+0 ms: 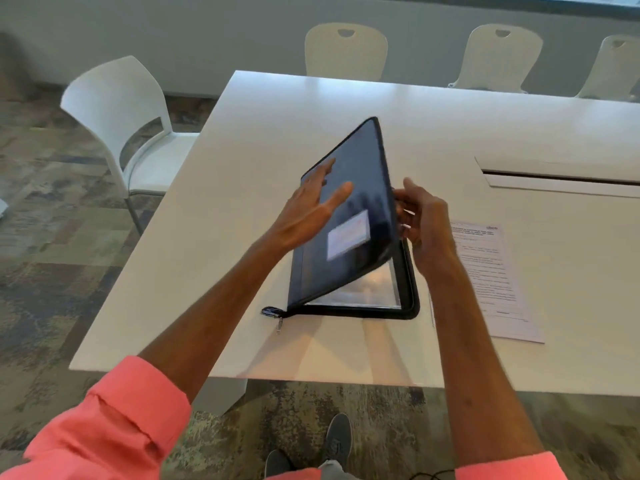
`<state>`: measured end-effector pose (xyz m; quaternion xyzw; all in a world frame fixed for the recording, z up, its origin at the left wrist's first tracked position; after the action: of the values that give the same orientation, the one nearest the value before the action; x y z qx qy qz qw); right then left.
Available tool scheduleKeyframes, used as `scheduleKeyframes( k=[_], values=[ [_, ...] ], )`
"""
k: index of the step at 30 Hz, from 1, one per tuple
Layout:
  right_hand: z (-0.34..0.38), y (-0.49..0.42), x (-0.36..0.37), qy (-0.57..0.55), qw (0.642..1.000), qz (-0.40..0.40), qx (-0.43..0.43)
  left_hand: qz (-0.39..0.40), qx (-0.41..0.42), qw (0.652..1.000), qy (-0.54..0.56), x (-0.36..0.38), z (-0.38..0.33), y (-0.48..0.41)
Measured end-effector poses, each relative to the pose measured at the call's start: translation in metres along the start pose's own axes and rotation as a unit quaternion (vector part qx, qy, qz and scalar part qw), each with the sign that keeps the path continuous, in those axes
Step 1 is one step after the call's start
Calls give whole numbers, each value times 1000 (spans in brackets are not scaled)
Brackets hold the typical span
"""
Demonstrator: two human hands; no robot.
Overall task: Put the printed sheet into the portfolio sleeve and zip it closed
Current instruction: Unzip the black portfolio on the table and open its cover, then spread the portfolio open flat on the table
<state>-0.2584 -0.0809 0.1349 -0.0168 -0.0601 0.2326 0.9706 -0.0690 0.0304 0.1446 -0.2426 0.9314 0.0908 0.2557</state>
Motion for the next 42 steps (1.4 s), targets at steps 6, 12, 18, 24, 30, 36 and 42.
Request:
scheduleKeyframes(
  k=[6, 12, 18, 24, 30, 36, 42],
  values=[
    [21, 11, 86, -43, 985, 138, -96, -11, -13, 998, 66, -42, -39, 5],
    [10, 15, 131, 58, 970, 201, -128, -84, -71, 994, 27, -109, -20, 12],
    [-29, 25, 152, 220, 941, 216, -142, -143, -139, 974, -109, -164, 8, 25],
    [-58, 28, 173, 240, 928, 245, -147, -143, -233, 897, -347, -185, 52, 36],
    [-91, 34, 186, 417, 828, 300, -224, -156, -324, 870, -337, -171, 119, 38],
    [-124, 31, 167, 542, 741, 301, -258, -209, -304, 867, -335, -138, 168, 39],
    [-137, 25, 145, 567, 729, 298, -241, -204, -271, 865, -370, -104, 183, 31]
  ],
)
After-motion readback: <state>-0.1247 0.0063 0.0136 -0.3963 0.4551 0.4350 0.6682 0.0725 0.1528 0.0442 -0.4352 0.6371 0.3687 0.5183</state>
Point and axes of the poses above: each hand's wrist, its own y-axis away from the middle knuckle, its own x-axis out of the palm, z = x × y, the point moved 6 cm from there along -y, towards the middle knuckle, and after that the axes turned 12 degrees about -x, right-handed, at the moved point
